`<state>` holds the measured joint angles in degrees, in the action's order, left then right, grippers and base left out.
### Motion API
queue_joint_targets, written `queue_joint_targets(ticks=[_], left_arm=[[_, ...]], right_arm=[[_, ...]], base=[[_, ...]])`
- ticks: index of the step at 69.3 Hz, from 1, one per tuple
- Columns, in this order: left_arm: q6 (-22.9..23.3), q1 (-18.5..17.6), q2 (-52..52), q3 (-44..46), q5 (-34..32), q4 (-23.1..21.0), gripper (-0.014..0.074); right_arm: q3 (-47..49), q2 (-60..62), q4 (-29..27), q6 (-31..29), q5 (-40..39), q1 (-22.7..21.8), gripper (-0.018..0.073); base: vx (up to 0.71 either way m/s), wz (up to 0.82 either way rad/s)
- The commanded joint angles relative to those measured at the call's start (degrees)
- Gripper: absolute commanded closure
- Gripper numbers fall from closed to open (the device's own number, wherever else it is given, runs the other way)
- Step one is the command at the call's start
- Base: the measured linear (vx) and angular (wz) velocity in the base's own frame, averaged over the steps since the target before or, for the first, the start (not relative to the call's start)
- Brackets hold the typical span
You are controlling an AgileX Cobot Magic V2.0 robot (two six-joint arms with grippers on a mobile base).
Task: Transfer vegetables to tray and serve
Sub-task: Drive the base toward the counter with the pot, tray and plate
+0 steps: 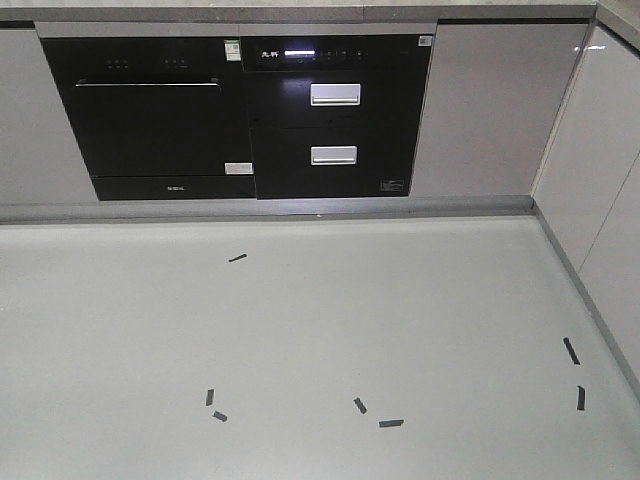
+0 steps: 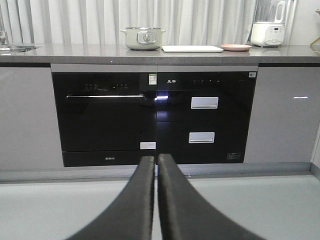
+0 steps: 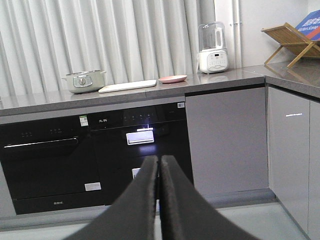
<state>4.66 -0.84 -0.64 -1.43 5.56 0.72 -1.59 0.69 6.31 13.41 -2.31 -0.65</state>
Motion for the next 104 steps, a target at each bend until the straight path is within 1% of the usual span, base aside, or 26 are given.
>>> queue_joint_targets(ticks=[1, 104], left_arm=[[0.61, 0.03, -0.83, -1.57, -4.11, -0.17, 0.0602], [0.61, 0.03, -0.83, -1.57, -4.11, -0.17, 0.0602]], right_arm=[[-0.89, 0.30, 0.56, -0.22, -4.36, 0.00, 0.0562], [-0.89, 0.30, 0.56, -0.22, -4.36, 0.00, 0.0562]], base=[[0.00, 0.00], [0.01, 0.01]])
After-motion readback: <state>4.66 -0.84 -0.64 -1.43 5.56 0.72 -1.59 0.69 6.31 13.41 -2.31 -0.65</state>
